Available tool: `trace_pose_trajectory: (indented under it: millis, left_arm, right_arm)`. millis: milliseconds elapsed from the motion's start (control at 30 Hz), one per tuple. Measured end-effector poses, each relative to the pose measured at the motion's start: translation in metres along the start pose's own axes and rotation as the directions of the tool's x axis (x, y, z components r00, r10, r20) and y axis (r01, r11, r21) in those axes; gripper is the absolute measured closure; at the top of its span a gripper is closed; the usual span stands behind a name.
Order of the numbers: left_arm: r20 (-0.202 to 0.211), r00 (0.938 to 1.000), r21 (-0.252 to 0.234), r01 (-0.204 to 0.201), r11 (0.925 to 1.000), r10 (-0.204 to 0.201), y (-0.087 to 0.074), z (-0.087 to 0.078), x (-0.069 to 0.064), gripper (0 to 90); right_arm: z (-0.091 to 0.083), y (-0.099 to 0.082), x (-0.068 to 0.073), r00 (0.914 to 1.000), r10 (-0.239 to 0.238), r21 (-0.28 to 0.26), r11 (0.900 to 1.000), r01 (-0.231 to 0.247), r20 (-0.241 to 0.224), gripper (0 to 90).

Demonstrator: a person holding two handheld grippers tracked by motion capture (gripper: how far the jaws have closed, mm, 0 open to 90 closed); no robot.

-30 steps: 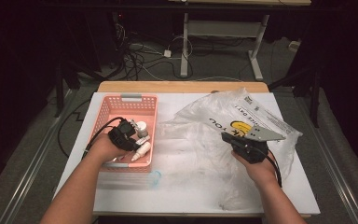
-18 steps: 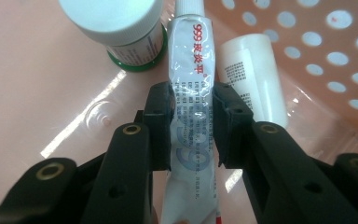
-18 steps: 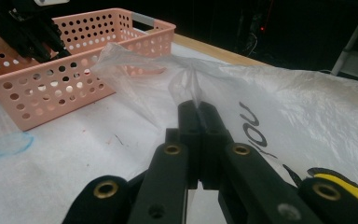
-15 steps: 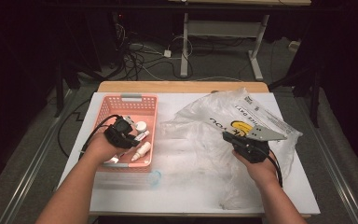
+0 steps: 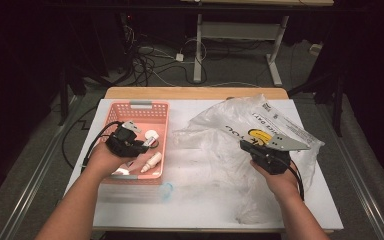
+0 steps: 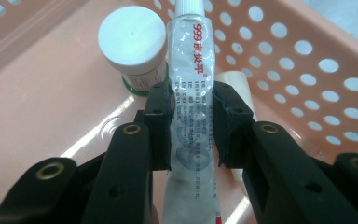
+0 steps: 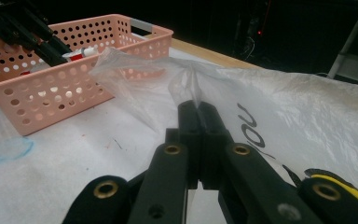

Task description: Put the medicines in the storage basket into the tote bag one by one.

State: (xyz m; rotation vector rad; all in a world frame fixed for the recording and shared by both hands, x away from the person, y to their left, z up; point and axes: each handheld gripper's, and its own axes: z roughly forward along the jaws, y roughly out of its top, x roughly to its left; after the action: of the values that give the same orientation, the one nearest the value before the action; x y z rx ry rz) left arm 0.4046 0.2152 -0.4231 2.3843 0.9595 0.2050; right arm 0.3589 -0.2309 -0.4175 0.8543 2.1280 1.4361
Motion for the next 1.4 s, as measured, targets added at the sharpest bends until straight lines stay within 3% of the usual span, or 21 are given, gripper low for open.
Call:
trace_pose_trajectory:
  millis: [133, 333, 533, 767, 867, 1067, 1333, 1367, 1400]
  left_arm:
    - [-0.022, 0.9995, -0.049, 0.022, 0.9986, -0.023, -0.004, -0.005, -0.001, 68.7]
    - [-0.050, 0.9969, -0.124, 0.054, 0.9907, -0.061, -0.007, -0.015, -0.003, 68.8]
    - [-0.060, 0.9920, -0.195, 0.097, 0.9759, -0.111, -0.011, -0.026, -0.007, 68.8]
    - [-0.059, 0.9884, -0.268, 0.119, 0.9559, -0.139, -0.021, -0.036, -0.013, 68.8]
    - [-0.067, 0.9890, -0.285, 0.108, 0.9524, -0.132, -0.026, -0.039, -0.017, 68.8]
    - [-0.066, 0.9881, -0.336, 0.109, 0.9356, -0.139, -0.036, -0.043, -0.026, 68.8]
    - [-0.081, 0.9857, -0.374, 0.108, 0.9211, -0.148, -0.047, -0.041, -0.036, 68.8]
    - [-0.088, 0.9851, -0.382, 0.103, 0.9184, -0.147, -0.048, -0.043, -0.036, 68.8]
    - [-0.078, 0.9848, -0.399, 0.112, 0.9100, -0.155, -0.049, -0.044, -0.037, 68.8]
  right_arm:
    - [-0.001, 0.000, -0.001, 1.0000, 0.002, 0.001, 1.0000, -0.002, 0.002, 90.0]
    - [-0.001, 0.000, -0.001, 1.0000, 0.006, 0.000, 1.0000, -0.006, 0.005, 90.0]
    - [-0.001, -0.001, -0.002, 0.9999, 0.012, 0.000, 0.9999, -0.012, 0.008, 90.0]
    - [-0.002, -0.001, -0.002, 0.9999, 0.011, -0.004, 0.9999, -0.011, 0.011, 90.0]
    - [-0.002, -0.001, -0.002, 0.9999, 0.010, -0.005, 0.9999, -0.010, 0.011, 90.0]
    - [-0.002, -0.002, -0.002, 0.9999, 0.009, 0.002, 1.0000, -0.009, 0.010, 90.0]
    - [-0.002, -0.002, -0.001, 0.9999, 0.006, 0.004, 1.0000, -0.006, 0.014, 90.0]
    - [-0.002, -0.002, -0.001, 0.9999, 0.006, 0.003, 1.0000, -0.006, 0.014, 90.0]
    - [-0.002, -0.002, -0.001, 0.9999, 0.005, 0.003, 1.0000, -0.005, 0.015, 90.0]
